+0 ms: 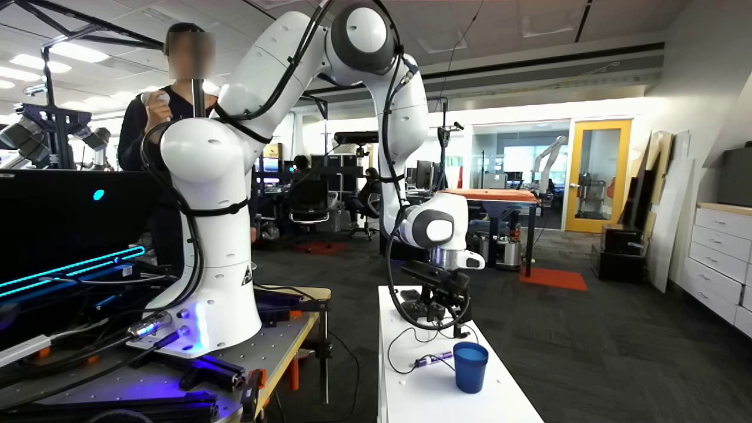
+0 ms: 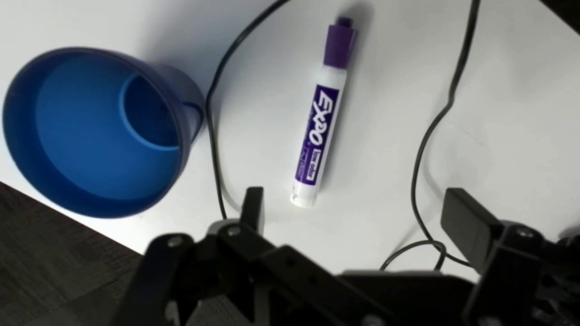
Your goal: Pick up the marker and put it in the cup
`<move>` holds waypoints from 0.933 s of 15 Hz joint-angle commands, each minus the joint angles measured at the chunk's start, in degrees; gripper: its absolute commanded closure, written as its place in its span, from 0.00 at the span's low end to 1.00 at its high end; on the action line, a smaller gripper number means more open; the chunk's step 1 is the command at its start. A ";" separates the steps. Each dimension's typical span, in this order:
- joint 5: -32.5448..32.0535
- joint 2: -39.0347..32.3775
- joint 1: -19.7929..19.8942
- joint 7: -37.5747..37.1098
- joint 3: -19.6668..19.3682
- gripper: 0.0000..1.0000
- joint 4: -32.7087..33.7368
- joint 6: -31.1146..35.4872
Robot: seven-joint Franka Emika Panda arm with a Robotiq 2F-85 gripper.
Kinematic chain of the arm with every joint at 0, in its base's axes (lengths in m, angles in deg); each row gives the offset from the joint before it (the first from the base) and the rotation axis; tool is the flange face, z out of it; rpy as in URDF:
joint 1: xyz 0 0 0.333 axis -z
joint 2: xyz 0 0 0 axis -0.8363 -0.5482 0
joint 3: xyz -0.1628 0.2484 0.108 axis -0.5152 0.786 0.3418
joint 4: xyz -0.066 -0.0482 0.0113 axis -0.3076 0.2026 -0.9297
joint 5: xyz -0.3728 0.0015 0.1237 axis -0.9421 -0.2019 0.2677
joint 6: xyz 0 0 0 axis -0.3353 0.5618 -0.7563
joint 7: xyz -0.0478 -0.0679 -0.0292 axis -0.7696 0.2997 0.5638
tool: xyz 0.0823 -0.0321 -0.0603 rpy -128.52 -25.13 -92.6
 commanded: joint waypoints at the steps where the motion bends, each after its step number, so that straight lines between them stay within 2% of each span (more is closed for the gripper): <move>1: -0.87 -2.17 -1.97 -3.14 -1.68 0.00 2.40 1.26; 14: 0.56 -7.40 -4.71 -8.36 -1.72 0.00 5.91 1.36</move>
